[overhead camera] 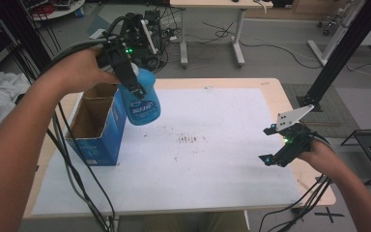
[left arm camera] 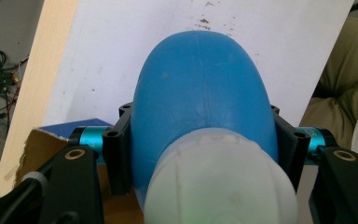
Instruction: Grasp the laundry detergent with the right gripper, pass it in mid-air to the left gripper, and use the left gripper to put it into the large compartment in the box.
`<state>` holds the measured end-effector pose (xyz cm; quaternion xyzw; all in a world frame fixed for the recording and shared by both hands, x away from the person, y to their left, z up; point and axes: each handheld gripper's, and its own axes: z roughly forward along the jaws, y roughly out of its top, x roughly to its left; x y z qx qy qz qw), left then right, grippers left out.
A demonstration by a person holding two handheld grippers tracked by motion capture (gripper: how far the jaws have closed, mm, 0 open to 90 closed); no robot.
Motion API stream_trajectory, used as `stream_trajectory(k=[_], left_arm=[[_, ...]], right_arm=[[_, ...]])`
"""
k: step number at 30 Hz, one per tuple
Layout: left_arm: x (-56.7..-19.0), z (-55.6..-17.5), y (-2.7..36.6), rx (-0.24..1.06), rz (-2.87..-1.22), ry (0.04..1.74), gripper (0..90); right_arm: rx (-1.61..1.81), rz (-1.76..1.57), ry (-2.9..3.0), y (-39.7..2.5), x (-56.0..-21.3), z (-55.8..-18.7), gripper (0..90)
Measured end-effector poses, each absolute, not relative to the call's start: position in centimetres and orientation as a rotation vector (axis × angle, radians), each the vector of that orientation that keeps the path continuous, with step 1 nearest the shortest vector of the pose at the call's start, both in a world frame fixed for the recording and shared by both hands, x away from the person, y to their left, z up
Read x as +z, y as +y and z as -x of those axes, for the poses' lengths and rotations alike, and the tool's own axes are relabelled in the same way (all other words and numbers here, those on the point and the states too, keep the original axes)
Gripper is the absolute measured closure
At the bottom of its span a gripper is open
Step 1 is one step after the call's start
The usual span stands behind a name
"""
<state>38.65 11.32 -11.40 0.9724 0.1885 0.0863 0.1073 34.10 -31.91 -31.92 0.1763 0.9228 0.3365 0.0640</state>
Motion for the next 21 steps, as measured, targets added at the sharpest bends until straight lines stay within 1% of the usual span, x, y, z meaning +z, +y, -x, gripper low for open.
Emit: stream_trajectory(k=[8,12,16,17,21], left_arm=[[-9.5,-38.4,15.4,0.279,-2.815,0.648,37.6],[-8.6,-38.2,17.4,0.293,-2.805,0.685,37.6],[-8.2,-38.0,19.4,0.304,-2.782,0.756,37.6],[-8.1,-38.0,19.6,0.308,-2.785,0.759,37.6],[-8.0,-38.0,20.9,0.309,-2.777,0.795,37.6]], right_arm=[[1.01,-0.535,2.825,-32.6,-31.5,-34.4,2.1],[0.949,-0.604,2.882,-32.9,-31.0,-34.4,2.1],[0.883,-0.644,2.95,-33.2,-30.8,-34.9,2.1],[0.846,-0.69,2.974,-33.2,-30.7,-34.9,2.1],[0.84,-0.706,2.964,-33.2,-30.7,-34.9,2.1]])
